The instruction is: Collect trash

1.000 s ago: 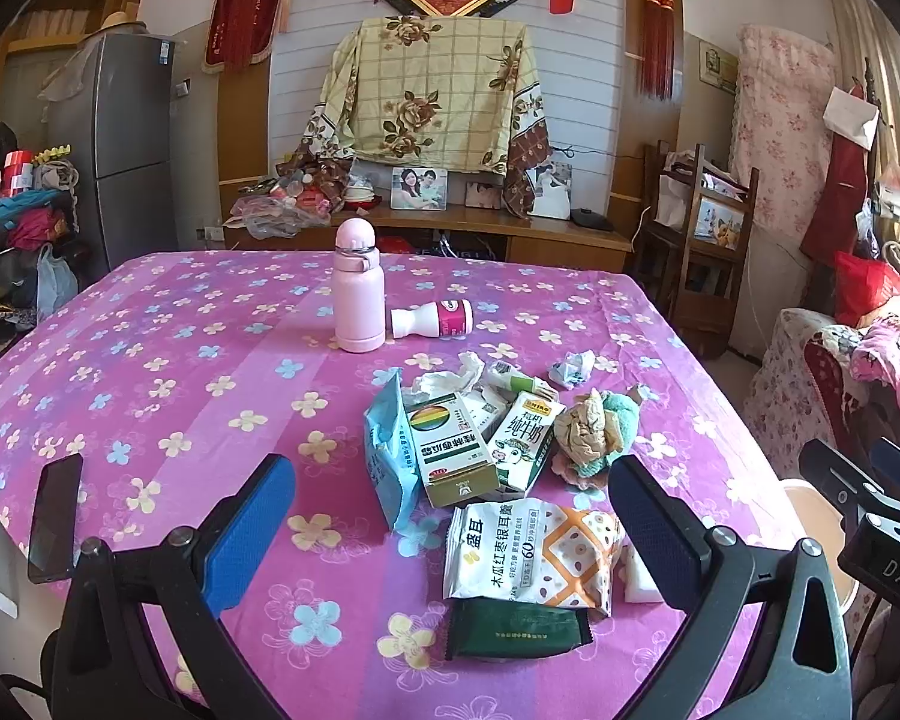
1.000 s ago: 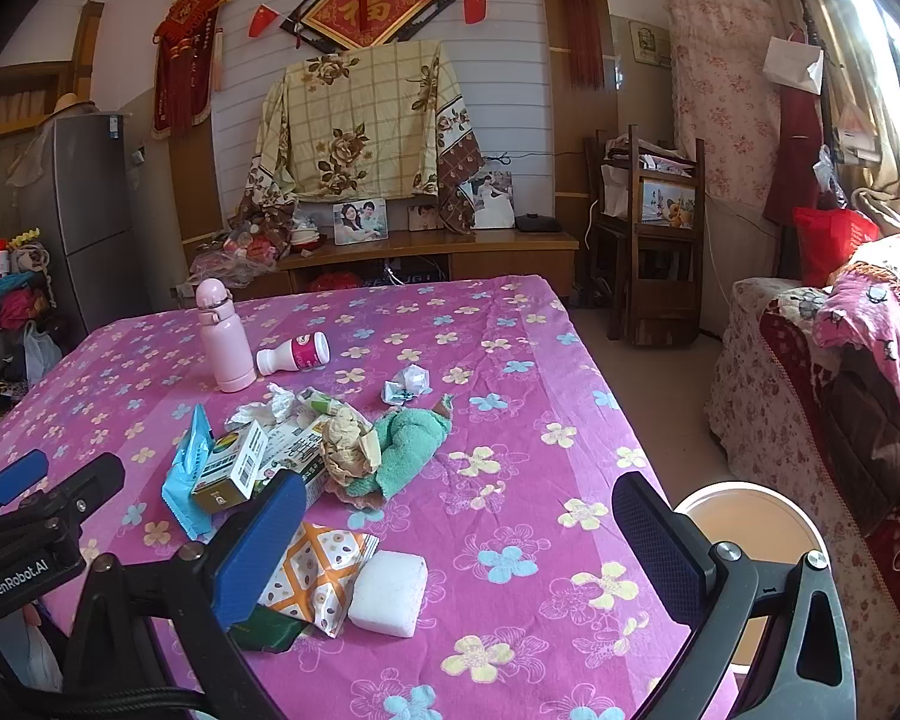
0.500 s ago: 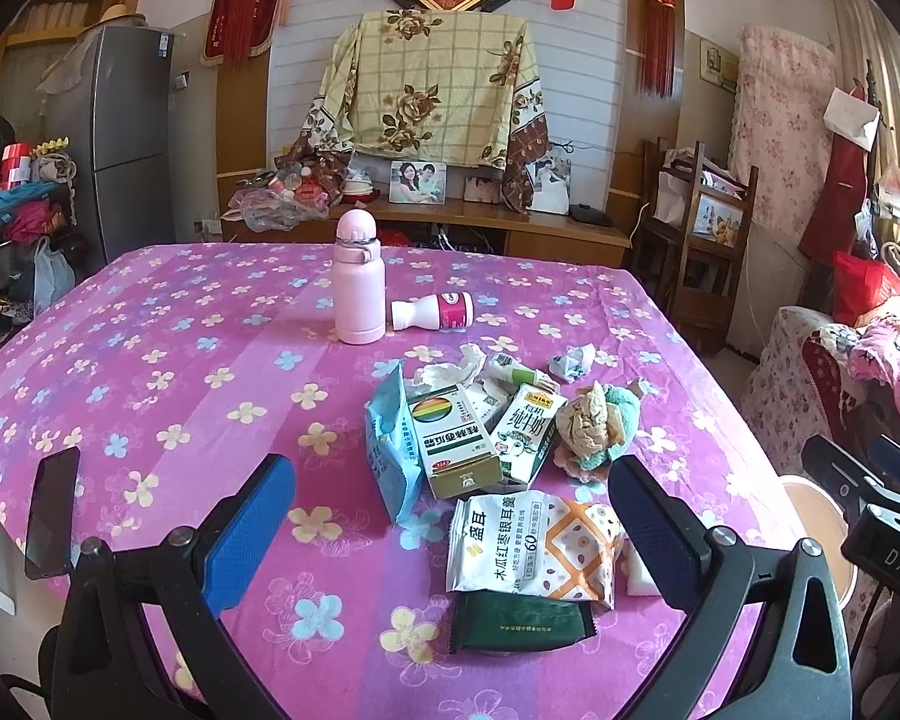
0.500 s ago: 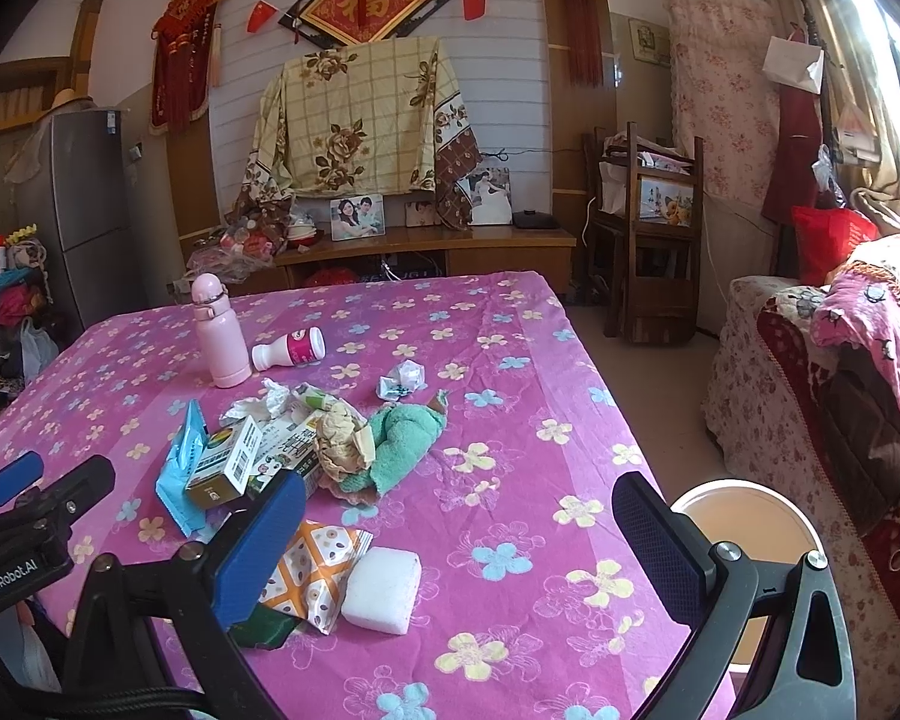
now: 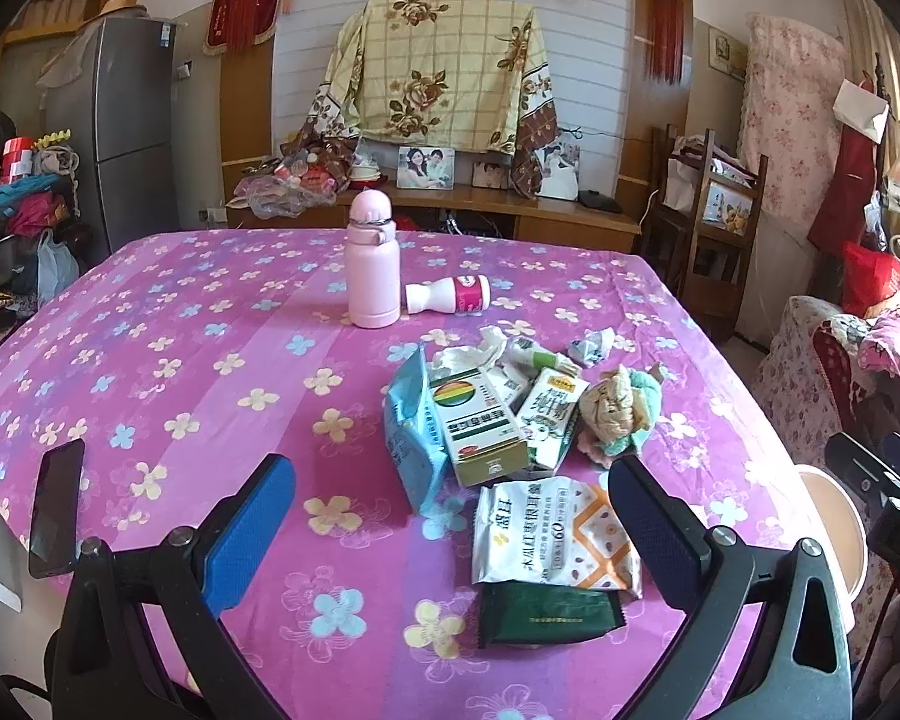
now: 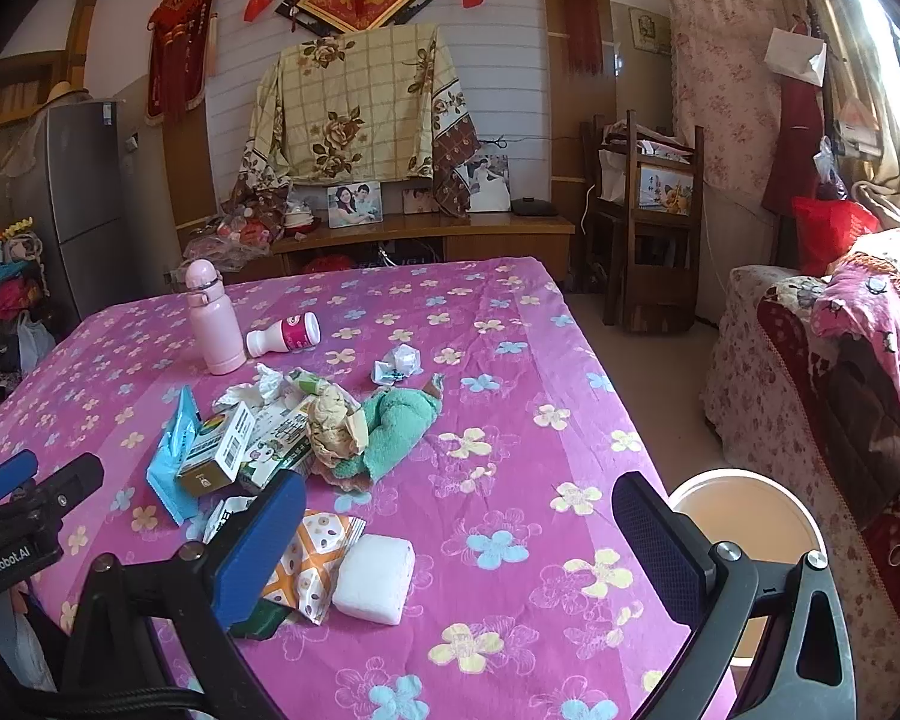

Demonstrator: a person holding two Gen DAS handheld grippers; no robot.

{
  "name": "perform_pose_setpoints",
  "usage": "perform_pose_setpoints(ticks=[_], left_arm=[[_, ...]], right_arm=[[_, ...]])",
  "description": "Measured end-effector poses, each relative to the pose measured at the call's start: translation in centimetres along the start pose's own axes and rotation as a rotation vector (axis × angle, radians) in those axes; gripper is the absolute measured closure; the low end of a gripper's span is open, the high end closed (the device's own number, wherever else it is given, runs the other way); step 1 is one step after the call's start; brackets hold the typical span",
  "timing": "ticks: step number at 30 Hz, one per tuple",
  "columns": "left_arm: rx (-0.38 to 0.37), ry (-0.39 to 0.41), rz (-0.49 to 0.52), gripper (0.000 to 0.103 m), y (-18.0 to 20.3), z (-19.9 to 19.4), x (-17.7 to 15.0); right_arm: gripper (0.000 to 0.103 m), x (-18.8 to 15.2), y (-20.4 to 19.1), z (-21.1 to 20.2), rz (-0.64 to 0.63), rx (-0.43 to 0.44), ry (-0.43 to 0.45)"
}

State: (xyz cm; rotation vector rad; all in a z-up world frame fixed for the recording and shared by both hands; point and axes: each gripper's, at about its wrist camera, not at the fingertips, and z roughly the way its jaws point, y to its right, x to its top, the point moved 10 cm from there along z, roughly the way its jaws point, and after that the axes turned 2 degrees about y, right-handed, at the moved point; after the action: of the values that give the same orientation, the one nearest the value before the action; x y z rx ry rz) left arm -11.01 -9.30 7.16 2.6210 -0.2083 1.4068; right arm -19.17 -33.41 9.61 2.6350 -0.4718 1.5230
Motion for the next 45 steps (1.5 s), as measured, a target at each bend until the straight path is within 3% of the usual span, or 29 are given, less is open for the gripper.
perform_pose_setpoints(ticks=[7, 16, 23, 26, 29, 37, 40, 42, 43, 45], left_arm=[[0.011, -0.029, -0.012, 0.0, -1.3, 1.1, -0.3], [-0.01, -0.085, 0.035, 0.0, -2.6, 3.1, -0.1], [-0.053, -0.177, -0.055, 0.0, -4.7, 6.6, 0.4], [-0.034, -0.191, -0.039, 0.0, -4.7, 8.3, 0.5], [-0.041, -0.221, -0.043, 0.0, -4.6, 10.1, 0.5], [-0.034, -0.276, -0.044, 0.0, -4.5, 14.8, 0.7], [-0.048, -0.303, -0.044, 0.013, -4.5, 15.9, 0.3], [-0.068, -0.336, -0.053, 0.037, -4.5, 16.5, -0.4], [-0.084, -0.348, -0.06, 0.041, -4.4, 16.7, -0.6], [-0.14, -0.346, -0.099, 0.052, -4.3, 16.6, -0.7]], right_arm=[[0.0, -1.0, -0.3, 1.1, -0.005, 0.016, -0.04], [0.0, -2.4, -2.3, 4.8, -0.029, 0.123, -0.138], [0.0, -1.9, -4.1, 8.1, -0.021, 0.224, -0.188], [0.007, -1.3, -5.5, 9.6, -0.062, 0.242, -0.195], [0.033, -0.9, -7.0, 11.3, -0.081, 0.279, -0.214], [0.033, -0.5, -9.9, 16.6, -0.083, 0.341, -0.289], [0.034, -0.7, -10.5, 17.9, -0.113, 0.331, -0.3], [0.034, -1.0, -10.8, 18.8, -0.126, 0.332, -0.317], [0.036, -1.1, -10.9, 19.0, -0.126, 0.337, -0.322], [0.064, -1.3, -11.3, 19.4, -0.126, 0.349, -0.329]])
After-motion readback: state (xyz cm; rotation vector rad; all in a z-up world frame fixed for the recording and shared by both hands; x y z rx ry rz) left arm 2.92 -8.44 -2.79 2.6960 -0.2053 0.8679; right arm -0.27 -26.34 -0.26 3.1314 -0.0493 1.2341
